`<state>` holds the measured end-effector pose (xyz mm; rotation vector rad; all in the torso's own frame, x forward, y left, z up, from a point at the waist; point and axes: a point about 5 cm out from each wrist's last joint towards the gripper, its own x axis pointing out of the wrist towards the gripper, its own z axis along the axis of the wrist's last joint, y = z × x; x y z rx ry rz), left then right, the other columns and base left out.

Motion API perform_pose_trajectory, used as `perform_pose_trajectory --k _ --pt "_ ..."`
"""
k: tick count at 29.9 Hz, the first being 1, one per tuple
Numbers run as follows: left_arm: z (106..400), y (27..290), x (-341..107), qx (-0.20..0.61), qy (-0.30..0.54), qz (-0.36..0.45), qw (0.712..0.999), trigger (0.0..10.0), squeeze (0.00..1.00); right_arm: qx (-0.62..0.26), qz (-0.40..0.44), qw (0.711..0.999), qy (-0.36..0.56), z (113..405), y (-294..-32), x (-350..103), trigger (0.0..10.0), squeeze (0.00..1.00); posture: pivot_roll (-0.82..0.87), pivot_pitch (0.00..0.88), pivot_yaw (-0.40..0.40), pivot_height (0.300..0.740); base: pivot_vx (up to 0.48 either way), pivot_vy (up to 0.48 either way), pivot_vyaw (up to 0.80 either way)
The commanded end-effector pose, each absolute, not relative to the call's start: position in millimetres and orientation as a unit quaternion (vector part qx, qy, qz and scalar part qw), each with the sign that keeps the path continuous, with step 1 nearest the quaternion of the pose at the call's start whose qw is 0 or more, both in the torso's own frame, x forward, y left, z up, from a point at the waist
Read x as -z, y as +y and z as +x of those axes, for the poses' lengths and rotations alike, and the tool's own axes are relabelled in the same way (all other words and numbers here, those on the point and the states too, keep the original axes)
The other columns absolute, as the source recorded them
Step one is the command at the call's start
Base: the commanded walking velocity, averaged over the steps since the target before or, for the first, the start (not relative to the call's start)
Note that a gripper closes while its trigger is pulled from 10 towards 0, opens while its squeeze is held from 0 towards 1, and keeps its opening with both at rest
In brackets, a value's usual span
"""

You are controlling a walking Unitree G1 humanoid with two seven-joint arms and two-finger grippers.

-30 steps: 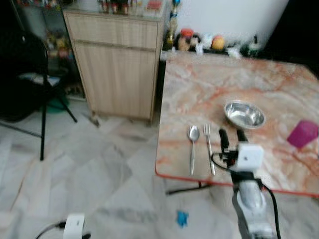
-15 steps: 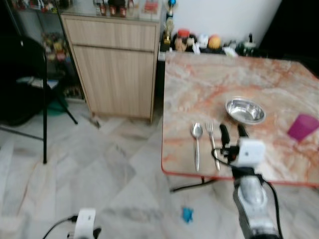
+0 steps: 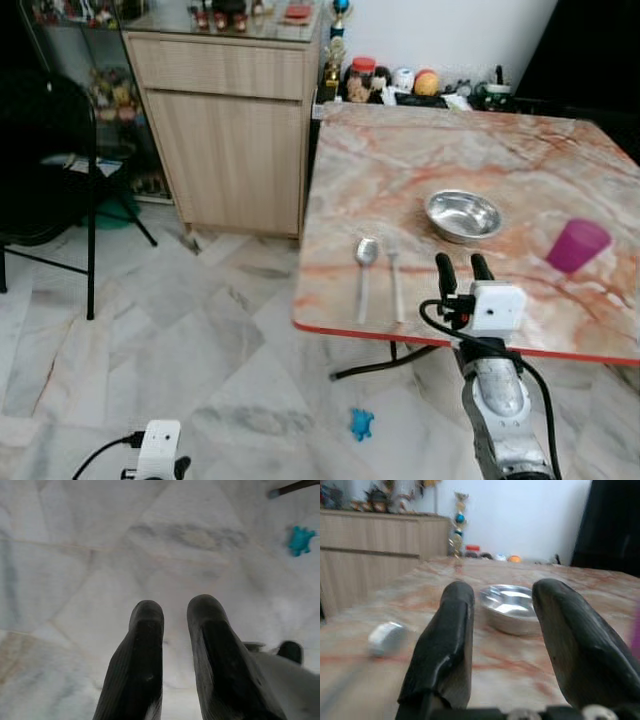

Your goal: Setting the table

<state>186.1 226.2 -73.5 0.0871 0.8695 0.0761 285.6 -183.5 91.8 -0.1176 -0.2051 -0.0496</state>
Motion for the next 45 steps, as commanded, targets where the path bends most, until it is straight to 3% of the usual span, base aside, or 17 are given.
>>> perform_pose_trajectory --k 1,30,45 --pt "184.3 223.2 75.4 -0.032 0.427 0.044 0.903 10.0 0.00 0.032 -0.060 0.993 -0.100 285.5 -187.8 -92.0 10.0 0.00 0.14 0.000 -0.056 0.740 0.000 0.000 0.00" --pt "188.9 218.6 73.9 -0.037 0.417 0.021 0.908 10.0 0.00 0.030 -0.062 0.993 -0.100 288.5 -188.8 -93.8 10.0 0.00 0.14 0.000 -0.067 0.740 0.000 0.000 0.00" --pt "189.4 217.7 73.8 -0.037 0.416 0.020 0.908 10.0 0.00 0.027 -0.060 0.993 -0.099 290.5 -187.3 -94.4 10.0 0.00 0.14 0.000 -0.067 0.740 0.277 0.000 0.00"
